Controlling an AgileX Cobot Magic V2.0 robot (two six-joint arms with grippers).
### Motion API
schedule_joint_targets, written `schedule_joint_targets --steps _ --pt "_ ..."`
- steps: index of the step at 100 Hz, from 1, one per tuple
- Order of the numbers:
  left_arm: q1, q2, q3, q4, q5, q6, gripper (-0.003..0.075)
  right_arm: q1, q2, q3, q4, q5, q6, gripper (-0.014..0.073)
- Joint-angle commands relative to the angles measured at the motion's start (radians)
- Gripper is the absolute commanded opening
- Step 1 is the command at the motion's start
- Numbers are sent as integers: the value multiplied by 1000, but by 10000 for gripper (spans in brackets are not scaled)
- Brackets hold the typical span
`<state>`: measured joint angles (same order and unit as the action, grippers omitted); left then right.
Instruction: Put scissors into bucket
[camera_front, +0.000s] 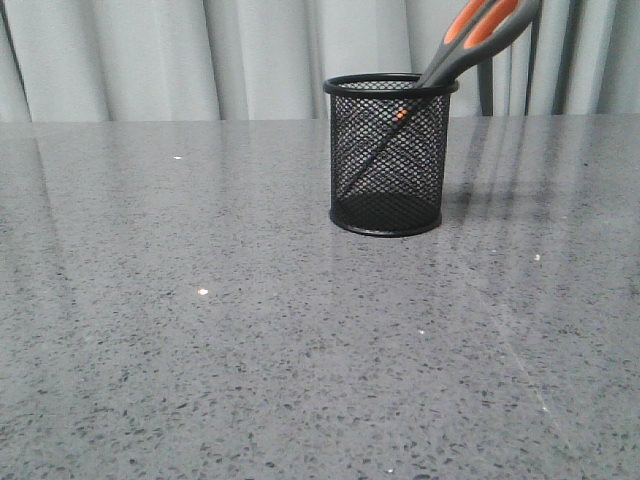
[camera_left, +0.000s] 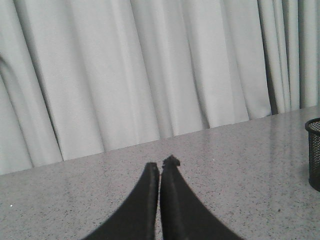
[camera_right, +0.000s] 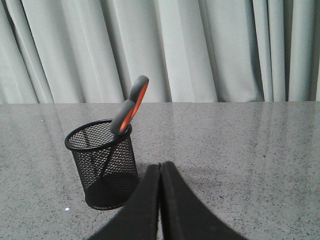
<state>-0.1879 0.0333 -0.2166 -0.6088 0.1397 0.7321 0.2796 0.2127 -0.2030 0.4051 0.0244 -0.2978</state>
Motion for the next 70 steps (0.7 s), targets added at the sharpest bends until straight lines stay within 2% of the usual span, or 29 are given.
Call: schedule_joint_targets --steps 1,30,47,54,64,67,70 --pt "4 9 -26 -16 -63 -8 -20 -4 8 -27 1 -74 -3 -45" --pt "4 9 -26 -16 -65 -8 -20 -4 8 -27 1 -74 -3 -45" --pt "4 9 -26 102 -65 -24 -20 -4 8 -27 1 -74 -3 -45" --pt "7 9 -15 230 -74 -156 -20 -4 8 -27 1 -74 -3 -45" --pt "40 9 53 551 -155 -535 -20 -4 8 -27 1 -74 -3 -45" --pt "55 9 77 598 -171 -636 -20 -4 8 -27 1 -74 -3 -45" --pt "72 9 106 609 -178 -680 -20 -4 8 -27 1 -74 -3 -45"
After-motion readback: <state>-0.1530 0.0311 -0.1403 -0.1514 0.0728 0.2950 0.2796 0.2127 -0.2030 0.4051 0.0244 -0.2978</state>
